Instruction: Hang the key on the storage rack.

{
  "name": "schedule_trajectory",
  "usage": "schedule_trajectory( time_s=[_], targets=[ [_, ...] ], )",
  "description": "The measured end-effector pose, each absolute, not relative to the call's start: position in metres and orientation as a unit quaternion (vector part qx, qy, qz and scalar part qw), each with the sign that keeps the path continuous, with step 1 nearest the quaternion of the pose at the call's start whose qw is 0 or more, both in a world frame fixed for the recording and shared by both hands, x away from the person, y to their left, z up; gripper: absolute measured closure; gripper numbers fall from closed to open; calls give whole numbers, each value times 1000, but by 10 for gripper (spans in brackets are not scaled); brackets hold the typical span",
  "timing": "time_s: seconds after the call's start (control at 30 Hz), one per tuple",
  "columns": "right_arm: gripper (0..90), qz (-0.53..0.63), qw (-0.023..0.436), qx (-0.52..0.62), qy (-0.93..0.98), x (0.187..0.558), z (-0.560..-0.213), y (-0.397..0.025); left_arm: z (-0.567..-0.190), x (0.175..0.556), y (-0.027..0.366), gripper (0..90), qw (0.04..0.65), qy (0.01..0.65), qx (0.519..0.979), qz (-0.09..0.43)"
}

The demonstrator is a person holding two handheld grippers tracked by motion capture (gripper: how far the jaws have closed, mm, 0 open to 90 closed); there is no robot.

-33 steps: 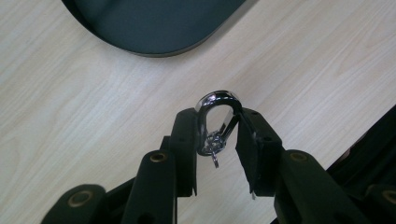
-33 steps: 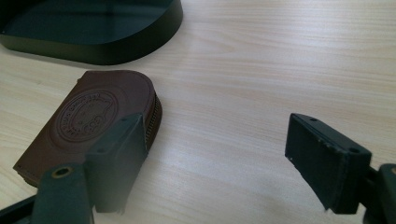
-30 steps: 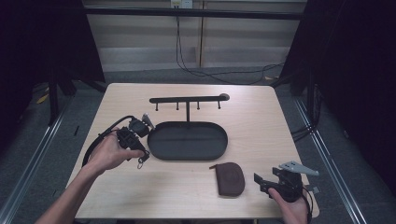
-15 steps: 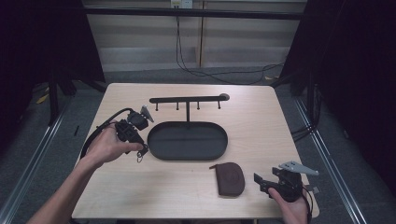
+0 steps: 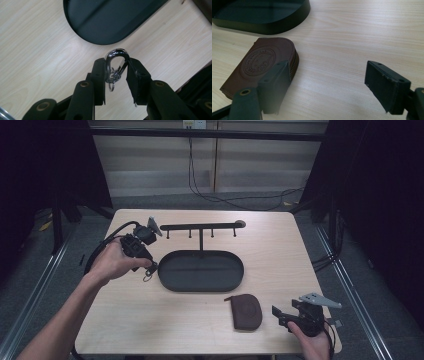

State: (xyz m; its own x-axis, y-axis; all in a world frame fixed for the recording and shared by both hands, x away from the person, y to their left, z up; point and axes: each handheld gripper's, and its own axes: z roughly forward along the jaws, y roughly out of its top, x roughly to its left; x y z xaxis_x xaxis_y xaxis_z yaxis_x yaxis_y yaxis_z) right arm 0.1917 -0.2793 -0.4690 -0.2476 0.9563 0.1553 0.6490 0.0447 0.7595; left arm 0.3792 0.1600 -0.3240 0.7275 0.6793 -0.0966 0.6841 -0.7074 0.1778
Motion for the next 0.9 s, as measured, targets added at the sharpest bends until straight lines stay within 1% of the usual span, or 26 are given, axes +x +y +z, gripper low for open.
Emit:
schedule_trajectory(
  time_s=[0.37,0.9],
  targets=[
    [202,378,203,578,694,192,-469,-279,-314,394,161,688,109,384,917,-11],
    [202,379,200,577,695,192,-469,-279,-292,412,146,688,117,387,915,-6]
  ],
)
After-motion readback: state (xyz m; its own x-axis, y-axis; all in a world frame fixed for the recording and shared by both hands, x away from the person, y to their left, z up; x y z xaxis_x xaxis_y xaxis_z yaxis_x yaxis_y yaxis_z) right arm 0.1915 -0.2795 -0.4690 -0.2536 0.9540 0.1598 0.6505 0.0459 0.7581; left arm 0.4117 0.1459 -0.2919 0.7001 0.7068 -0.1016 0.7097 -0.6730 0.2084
